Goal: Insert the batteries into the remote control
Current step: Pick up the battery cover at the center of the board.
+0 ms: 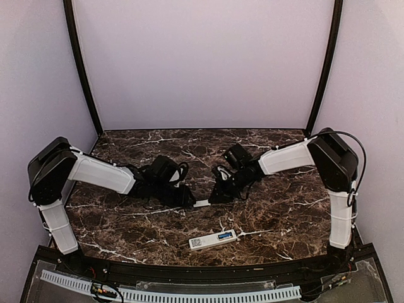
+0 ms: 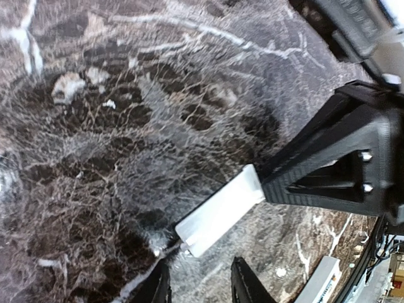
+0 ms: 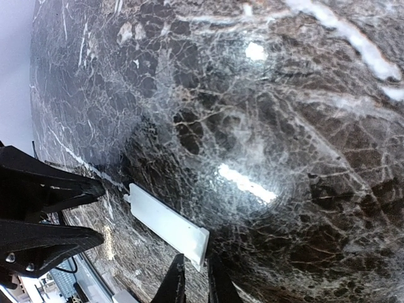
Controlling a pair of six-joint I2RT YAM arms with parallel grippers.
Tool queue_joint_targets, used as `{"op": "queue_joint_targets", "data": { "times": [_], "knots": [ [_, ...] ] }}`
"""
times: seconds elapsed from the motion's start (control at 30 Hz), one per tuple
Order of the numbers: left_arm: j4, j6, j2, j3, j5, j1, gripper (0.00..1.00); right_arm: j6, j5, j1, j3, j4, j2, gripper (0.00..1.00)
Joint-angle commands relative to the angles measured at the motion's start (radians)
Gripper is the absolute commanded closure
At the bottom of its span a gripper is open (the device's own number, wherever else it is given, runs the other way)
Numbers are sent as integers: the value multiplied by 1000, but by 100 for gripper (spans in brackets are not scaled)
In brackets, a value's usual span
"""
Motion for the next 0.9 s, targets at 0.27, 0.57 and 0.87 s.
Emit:
{"op": "queue_joint_targets", "data": {
  "times": [0.27,0.57,0.87],
  "knots": [
    [30,-15,102,-10,33,-3,79,-4,-14,6,0,-16,70,87],
    [40,-19,110,-46,42,0,96,21,-70,6,-8,24,75,88],
    [62,-22,131,-56,54,0,98,68,-189,6,-28,105,70,93]
  ]
}}
